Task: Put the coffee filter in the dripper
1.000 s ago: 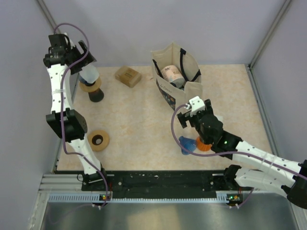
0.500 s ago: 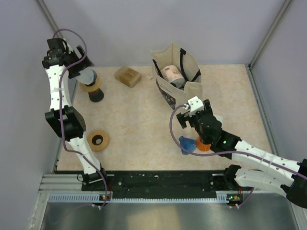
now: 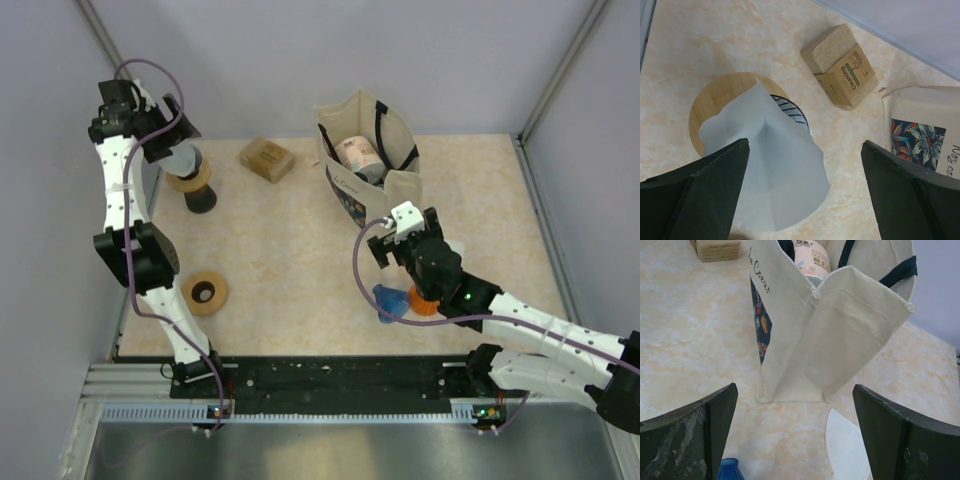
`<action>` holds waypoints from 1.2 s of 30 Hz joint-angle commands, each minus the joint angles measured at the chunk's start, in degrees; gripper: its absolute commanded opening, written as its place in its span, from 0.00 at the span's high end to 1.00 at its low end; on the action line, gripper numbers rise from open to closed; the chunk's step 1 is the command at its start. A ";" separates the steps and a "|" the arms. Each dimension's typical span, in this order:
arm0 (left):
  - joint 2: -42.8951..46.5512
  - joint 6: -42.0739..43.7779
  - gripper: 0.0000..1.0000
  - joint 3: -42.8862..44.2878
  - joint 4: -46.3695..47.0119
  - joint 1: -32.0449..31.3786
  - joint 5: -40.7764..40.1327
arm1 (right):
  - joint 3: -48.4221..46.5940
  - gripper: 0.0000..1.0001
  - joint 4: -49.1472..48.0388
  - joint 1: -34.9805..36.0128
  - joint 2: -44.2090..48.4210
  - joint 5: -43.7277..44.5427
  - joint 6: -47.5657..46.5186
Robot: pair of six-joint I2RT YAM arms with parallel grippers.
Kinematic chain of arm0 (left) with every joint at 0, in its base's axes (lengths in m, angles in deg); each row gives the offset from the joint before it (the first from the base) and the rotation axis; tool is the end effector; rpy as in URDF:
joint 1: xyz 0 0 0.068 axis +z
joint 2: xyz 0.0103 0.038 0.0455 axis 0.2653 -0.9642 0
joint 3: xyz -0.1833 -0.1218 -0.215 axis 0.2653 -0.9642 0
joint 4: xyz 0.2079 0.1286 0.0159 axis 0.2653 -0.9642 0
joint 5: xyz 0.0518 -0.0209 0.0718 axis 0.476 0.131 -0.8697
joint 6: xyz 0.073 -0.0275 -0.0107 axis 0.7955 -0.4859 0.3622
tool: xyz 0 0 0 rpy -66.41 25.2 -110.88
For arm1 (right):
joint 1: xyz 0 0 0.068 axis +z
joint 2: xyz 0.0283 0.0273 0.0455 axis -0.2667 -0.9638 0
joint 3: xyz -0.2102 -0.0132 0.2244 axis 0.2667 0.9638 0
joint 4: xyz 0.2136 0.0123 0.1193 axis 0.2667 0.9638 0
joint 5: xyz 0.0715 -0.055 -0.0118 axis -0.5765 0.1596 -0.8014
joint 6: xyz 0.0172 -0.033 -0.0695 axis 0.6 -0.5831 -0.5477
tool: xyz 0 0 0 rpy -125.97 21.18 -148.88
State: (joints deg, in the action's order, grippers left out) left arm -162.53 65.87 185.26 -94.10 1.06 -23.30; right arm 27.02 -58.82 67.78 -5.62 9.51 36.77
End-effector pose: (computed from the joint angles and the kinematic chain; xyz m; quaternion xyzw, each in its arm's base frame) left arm 0.4551 0.1109 0.3949 -0.2006 0.8797 -0.1602 0.4003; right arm 0.1560 0.1413 0.3236 -0.2310 0.7234 0.0106 0.6505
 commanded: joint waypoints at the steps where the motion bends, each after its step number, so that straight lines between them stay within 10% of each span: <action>1: 5.19 0.20 0.01 -0.58 2.36 -0.01 0.88 | -0.58 0.01 -1.89 -0.20 0.07 0.63 -0.14; 12: 23.63 -1.38 0.01 -10.23 7.01 -5.89 -4.29 | -1.02 0.01 -0.40 -0.28 4.46 1.24 3.46; 19: 42.69 -4.97 0.01 -36.99 19.91 -18.88 -9.41 | -2.51 0.01 6.18 -0.20 12.19 2.47 13.91; 36: 51.17 -12.80 0.01 -76.24 34.00 -33.05 -0.71 | -7.79 0.05 49.96 -0.28 27.42 6.44 44.26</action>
State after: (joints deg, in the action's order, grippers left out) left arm -110.48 55.29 112.85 -67.41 -30.69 -28.00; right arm 22.21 -20.99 67.78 23.72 14.95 73.47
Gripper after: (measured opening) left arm 0.987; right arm 0.960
